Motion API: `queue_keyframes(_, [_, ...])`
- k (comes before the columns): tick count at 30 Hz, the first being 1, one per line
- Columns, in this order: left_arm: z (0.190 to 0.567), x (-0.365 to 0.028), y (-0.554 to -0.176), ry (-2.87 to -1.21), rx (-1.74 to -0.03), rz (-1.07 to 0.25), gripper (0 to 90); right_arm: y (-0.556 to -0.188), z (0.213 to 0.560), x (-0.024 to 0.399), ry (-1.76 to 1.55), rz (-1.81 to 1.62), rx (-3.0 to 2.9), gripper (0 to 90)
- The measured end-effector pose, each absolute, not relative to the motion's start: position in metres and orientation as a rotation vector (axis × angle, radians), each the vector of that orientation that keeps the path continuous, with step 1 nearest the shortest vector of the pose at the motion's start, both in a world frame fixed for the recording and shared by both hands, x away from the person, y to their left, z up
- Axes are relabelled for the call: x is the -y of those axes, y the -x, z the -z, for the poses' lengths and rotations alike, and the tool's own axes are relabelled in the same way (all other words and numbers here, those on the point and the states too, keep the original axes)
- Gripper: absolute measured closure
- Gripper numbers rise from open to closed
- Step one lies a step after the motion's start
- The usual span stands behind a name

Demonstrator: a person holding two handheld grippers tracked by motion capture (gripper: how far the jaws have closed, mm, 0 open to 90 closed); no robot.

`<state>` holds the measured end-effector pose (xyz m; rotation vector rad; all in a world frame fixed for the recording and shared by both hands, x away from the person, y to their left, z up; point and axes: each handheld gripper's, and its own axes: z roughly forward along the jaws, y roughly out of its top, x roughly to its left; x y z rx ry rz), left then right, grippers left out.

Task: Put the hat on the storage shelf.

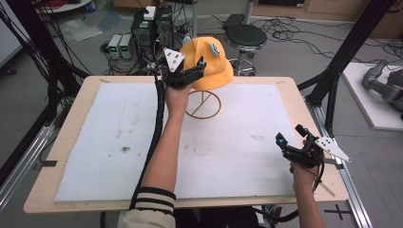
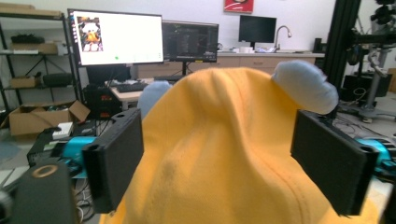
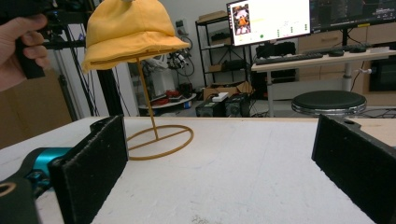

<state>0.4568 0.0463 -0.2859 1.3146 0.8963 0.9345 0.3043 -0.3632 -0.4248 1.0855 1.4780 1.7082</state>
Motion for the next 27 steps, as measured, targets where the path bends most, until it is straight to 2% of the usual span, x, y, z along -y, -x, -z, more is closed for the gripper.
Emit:
queue_keyframes(11, [0.269,-0.079,-0.427,-1.312,-0.851,-0.892,14.1,-0.305,0.425,0.363,-1.080,-1.706,-1.486,3.3])
queue_keyframes(15, [0.268,-0.102,-0.411,-1.288,-0.849,-0.886,14.1,-0.305,0.425,0.363,-1.079,-1.702,-1.492,3.3])
queue_keyframes(20, [0.270,-0.138,-0.384,-1.250,-0.849,-0.943,14.4,-0.306,0.426,0.363,-1.074,-1.694,-1.495,3.3])
queue_keyframes(27, [0.289,-0.186,-0.345,-1.206,-0.870,-0.976,15.3,-0.305,0.425,0.362,-1.077,-1.699,-1.489,3.3])
